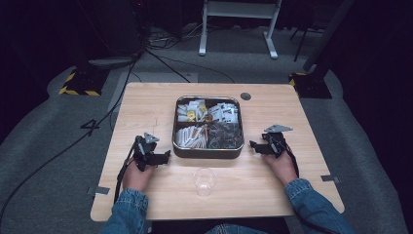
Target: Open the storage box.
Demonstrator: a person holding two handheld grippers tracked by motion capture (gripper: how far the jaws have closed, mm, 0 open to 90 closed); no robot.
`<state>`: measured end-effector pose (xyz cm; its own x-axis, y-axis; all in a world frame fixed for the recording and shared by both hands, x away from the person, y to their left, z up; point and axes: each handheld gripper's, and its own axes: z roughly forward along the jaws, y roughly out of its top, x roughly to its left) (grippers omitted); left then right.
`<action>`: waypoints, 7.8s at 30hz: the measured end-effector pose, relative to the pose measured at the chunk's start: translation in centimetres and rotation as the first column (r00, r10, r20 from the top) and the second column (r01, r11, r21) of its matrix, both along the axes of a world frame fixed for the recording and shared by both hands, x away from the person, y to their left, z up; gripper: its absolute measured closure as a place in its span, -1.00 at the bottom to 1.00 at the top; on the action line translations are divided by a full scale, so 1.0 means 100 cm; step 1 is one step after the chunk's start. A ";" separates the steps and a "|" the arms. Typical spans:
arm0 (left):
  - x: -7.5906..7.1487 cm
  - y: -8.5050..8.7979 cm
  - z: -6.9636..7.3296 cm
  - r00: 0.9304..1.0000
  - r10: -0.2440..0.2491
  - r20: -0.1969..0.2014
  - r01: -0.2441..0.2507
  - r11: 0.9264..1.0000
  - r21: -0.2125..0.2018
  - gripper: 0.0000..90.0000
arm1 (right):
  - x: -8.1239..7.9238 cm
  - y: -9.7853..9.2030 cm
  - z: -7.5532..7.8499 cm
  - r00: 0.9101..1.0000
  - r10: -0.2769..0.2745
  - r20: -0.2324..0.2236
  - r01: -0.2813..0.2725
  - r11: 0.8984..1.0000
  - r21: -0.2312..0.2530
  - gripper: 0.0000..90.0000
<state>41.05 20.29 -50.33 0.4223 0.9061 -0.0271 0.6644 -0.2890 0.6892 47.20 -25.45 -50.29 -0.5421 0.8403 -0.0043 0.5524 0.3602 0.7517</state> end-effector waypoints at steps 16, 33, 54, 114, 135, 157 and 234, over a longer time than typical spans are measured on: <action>0.002 -0.001 0.000 1.000 0.001 0.000 -0.001 1.000 0.003 -0.68 | 0.000 0.005 0.000 1.000 -0.008 -0.002 0.008 1.000 -0.002 -0.39; 0.000 -0.002 0.000 1.000 0.015 0.002 -0.015 1.000 -0.001 -0.62 | -0.001 0.007 0.000 1.000 -0.021 -0.002 0.021 1.000 -0.002 -0.38; 0.001 -0.003 0.000 1.000 0.022 0.006 -0.022 1.000 0.000 -0.62 | -0.003 0.014 0.056 1.000 0.012 -0.028 -0.008 0.989 0.149 -0.02; 0.001 -0.003 0.000 1.000 0.030 0.005 -0.030 1.000 0.000 -0.62 | 0.023 0.117 0.121 0.987 0.105 0.119 -0.126 0.976 0.179 -0.13; 0.001 -0.003 0.000 1.000 0.029 0.005 -0.029 1.000 0.000 -0.62 | 0.045 0.165 0.088 0.990 0.137 -0.018 -0.133 0.983 0.125 -0.10; 0.001 -0.003 0.000 1.000 0.029 0.007 -0.029 1.000 0.002 -0.62 | 0.055 0.186 0.068 0.993 0.097 -0.066 -0.097 0.995 -0.002 0.24; 0.002 -0.004 0.000 0.999 0.039 0.008 -0.039 0.999 -0.003 -0.62 | 0.014 0.080 0.160 0.987 0.062 0.152 -0.074 0.995 0.073 0.30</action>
